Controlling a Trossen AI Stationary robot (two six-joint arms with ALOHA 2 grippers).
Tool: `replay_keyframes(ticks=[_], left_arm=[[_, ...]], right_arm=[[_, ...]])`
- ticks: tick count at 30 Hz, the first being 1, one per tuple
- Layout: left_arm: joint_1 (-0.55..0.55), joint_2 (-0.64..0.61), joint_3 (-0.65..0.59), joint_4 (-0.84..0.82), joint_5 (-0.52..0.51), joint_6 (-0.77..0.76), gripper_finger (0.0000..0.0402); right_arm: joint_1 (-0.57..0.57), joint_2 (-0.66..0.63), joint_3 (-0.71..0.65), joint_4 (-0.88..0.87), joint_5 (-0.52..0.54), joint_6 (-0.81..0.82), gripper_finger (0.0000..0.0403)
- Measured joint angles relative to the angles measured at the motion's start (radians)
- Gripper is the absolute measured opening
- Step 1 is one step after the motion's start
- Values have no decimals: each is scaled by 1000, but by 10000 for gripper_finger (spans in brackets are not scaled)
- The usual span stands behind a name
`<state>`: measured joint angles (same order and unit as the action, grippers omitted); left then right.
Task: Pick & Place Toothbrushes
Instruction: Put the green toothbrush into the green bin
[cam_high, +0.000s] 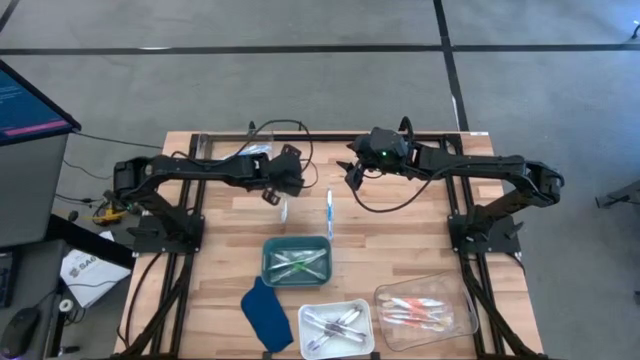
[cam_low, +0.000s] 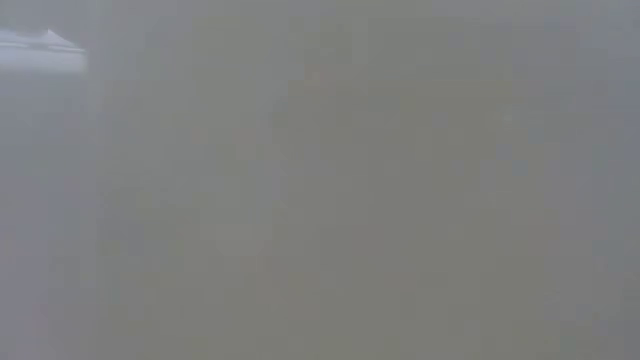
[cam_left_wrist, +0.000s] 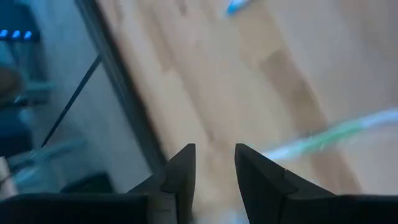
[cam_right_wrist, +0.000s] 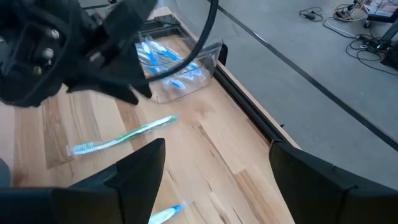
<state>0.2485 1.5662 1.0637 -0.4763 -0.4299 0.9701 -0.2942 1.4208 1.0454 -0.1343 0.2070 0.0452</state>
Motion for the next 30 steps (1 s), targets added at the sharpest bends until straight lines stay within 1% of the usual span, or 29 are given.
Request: replay_keyframes(ticks=[2, 4, 12, 15, 21, 25, 30], left_arm=[[0, 16, 0, 5, 64, -2, 106], [0, 30, -1, 5, 93, -2, 106], [0, 110, -1, -15, 94, -3, 104], [0, 128, -2, -58, 101, -7, 104], [0, 135, -1, -132, 204, -49, 104], [12, 135, -1, -160, 253, -76, 104], [45, 148, -1, -182, 270, -83, 104]], right_arm=[[0, 0, 0, 0, 0, 0, 281], [1, 0, 0, 0, 0, 0, 281], [-1, 0, 0, 0, 0, 0, 282], [1, 0, 0, -1, 0, 0, 282], [1, 0, 0, -8, 0, 0, 282], [1, 0, 0, -6, 0, 0, 282], [1, 0, 0, -3, 0, 0, 282]])
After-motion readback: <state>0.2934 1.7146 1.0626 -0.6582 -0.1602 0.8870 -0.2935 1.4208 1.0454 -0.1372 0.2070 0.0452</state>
